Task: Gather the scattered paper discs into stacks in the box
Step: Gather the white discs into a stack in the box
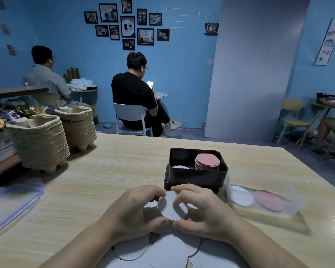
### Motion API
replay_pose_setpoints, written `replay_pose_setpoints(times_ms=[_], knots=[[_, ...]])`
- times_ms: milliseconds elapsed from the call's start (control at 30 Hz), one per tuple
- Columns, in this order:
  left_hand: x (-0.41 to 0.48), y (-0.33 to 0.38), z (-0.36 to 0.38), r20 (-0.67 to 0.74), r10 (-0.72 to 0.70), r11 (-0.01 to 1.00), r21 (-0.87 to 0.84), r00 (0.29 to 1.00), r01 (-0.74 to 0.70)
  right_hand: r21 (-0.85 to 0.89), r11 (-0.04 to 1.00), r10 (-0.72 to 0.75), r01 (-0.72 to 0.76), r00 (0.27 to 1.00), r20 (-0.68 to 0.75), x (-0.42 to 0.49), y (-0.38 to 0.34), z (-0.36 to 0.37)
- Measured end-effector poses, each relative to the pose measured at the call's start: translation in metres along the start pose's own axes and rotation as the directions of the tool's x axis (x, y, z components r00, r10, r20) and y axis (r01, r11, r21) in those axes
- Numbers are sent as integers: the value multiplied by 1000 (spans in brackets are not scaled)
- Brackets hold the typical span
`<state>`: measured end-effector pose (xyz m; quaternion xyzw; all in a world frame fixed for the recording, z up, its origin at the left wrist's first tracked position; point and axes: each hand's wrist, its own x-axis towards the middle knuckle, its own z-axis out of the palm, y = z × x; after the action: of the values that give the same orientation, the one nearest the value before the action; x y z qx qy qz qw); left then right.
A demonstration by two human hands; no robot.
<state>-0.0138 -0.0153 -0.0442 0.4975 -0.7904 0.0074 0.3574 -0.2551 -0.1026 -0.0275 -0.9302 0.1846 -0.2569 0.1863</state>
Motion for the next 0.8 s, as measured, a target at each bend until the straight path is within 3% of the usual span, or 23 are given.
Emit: replay_pose_setpoints(times_ms=[233,433,800], knots=[[1,-1,1,50,-2,1000,-15,999,3,-78,994,-72,69,997,-27,6,-5,-1],[4,0,-11,73,15,998,-62,997,-10,-66,997,-49,45,997,-68,6,-4,-8],[37,-7,-22,-97,-26,1000,-12,995,25,-5,997,69,-71,974,-215,50,5,-76]])
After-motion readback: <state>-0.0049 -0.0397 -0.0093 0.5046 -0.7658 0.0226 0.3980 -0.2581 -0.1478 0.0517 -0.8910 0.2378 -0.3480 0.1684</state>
